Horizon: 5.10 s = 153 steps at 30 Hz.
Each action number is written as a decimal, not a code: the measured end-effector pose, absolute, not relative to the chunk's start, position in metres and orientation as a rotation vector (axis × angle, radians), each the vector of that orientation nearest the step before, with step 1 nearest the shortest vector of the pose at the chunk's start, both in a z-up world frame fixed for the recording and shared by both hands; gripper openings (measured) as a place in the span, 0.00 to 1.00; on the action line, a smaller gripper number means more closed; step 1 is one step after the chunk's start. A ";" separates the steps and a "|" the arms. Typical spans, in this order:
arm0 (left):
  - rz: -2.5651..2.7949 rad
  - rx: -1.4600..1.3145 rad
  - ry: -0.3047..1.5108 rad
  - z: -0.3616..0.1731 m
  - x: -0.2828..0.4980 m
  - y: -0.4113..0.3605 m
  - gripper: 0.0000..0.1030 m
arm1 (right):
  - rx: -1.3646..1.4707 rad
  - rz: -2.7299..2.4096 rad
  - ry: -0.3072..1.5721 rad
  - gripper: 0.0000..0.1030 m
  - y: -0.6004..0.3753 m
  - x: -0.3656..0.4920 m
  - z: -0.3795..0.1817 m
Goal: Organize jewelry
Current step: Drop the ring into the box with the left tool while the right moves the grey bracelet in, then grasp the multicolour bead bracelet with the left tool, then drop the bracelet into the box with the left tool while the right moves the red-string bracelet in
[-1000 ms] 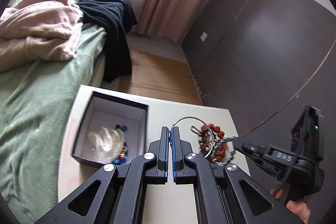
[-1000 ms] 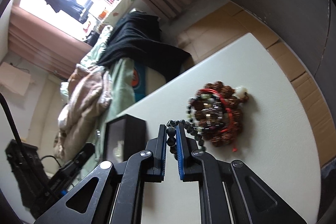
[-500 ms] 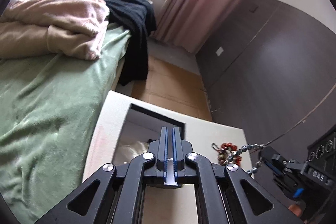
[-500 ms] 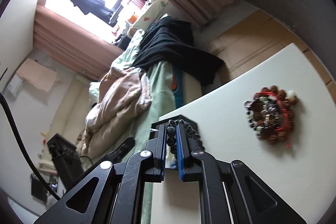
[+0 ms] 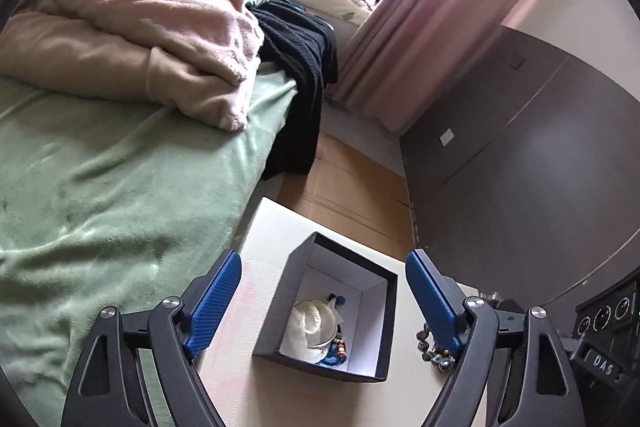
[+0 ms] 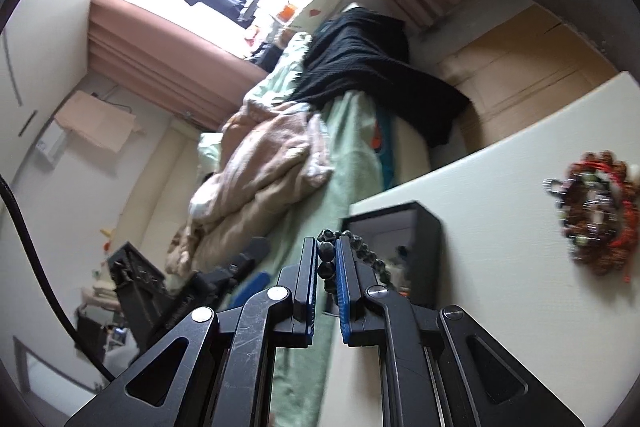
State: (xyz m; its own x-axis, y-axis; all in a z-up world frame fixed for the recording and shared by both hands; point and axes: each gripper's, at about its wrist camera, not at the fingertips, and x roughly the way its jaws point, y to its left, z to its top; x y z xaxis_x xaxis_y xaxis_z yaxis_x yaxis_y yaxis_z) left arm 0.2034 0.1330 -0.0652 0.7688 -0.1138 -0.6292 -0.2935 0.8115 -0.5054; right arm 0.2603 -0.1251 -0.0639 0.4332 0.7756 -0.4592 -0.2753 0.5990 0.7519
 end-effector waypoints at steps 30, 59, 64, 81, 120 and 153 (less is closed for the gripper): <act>-0.086 -0.461 0.742 -0.063 0.232 0.010 0.82 | 0.676 0.274 0.996 0.61 -0.278 0.256 -0.079; -0.248 -0.400 1.023 -0.131 0.298 -0.076 0.33 | 0.718 0.222 1.076 0.58 -0.313 0.286 -0.120; -0.262 -0.442 1.034 -0.143 0.306 -0.076 0.33 | 0.692 0.227 1.084 0.58 -0.301 0.293 -0.122; -0.317 -0.492 1.008 -0.140 0.300 -0.072 0.09 | 0.613 0.190 1.134 0.48 -0.282 0.302 -0.135; -0.293 -0.635 0.785 -0.063 0.249 0.018 0.08 | 0.461 0.274 1.009 0.04 -0.252 0.284 -0.091; 0.053 -0.687 0.742 -0.062 0.229 0.115 0.75 | 0.597 0.706 0.916 0.04 -0.154 0.276 -0.070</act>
